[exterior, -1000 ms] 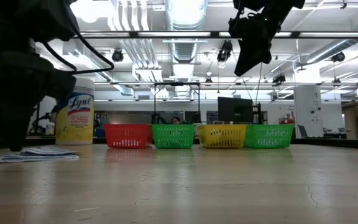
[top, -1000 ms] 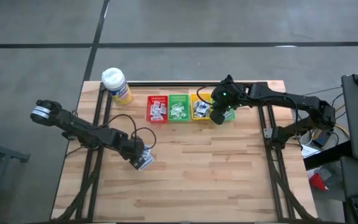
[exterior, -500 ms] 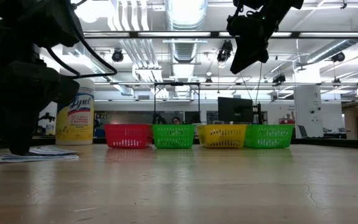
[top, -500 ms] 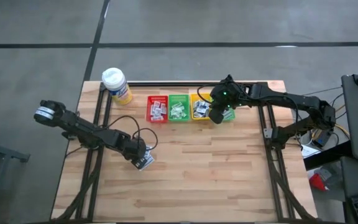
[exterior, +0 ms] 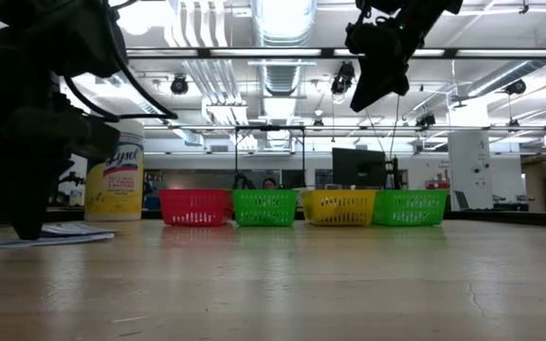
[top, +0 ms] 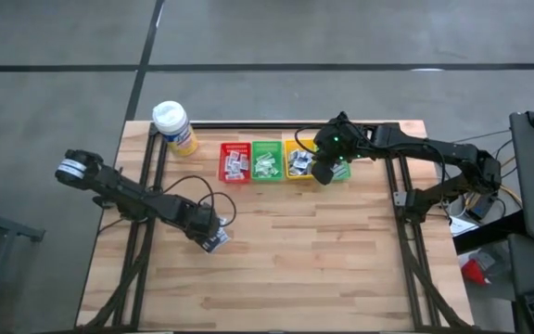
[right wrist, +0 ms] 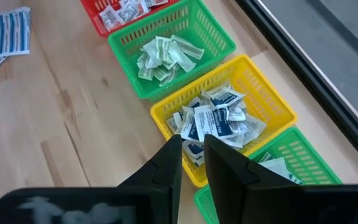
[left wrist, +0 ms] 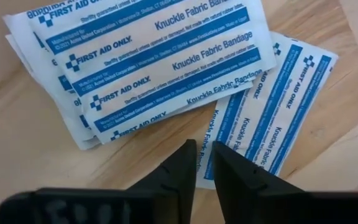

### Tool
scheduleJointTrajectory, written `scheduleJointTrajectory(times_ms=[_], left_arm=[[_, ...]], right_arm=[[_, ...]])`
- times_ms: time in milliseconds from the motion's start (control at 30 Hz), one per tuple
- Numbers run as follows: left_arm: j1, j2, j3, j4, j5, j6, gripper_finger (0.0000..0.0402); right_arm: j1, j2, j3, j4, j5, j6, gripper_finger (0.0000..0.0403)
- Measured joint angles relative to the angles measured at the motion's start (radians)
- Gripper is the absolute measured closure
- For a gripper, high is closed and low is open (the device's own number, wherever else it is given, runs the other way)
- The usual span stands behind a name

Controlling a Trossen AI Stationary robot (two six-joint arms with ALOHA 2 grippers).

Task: Pick & Place First Aid Supplies
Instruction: Put the blue fingertip bandage into the right green bin

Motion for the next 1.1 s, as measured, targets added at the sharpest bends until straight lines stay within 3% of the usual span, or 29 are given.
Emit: scheduleJointTrajectory(times_ms=[300, 667, 833, 1000, 1100], left_arm=[[-0.002, -0.046, 0.003, -0.079, -0.060, 0.018, 0.0395], [0.002, -0.126, 0.050, -0.093, 0.013, 0.113, 0.0402], [-0.001, -0.234, 0.111, -0.119, 0.141, 0.143, 0.0401], [-0.002, -0.315, 0.144, -0.138, 0.156, 0.144, 0.0401], [-0.003, -0.344, 0.156, -0.154, 0.108, 0.136, 0.0401]], right_arm=[[0.000, 0.000, 0.000, 0.016, 0.000, 0.000, 0.0323], [0.000, 0.000, 0.000, 0.017, 0.000, 0.000, 0.0333], [0.000, 0.000, 0.001, 0.018, 0.000, -0.003, 0.0340], [0.000, 0.000, 0.001, 0.020, -0.002, -0.003, 0.0335], [0.000, 0.000, 0.001, 0.020, -0.003, -0.003, 0.0330]])
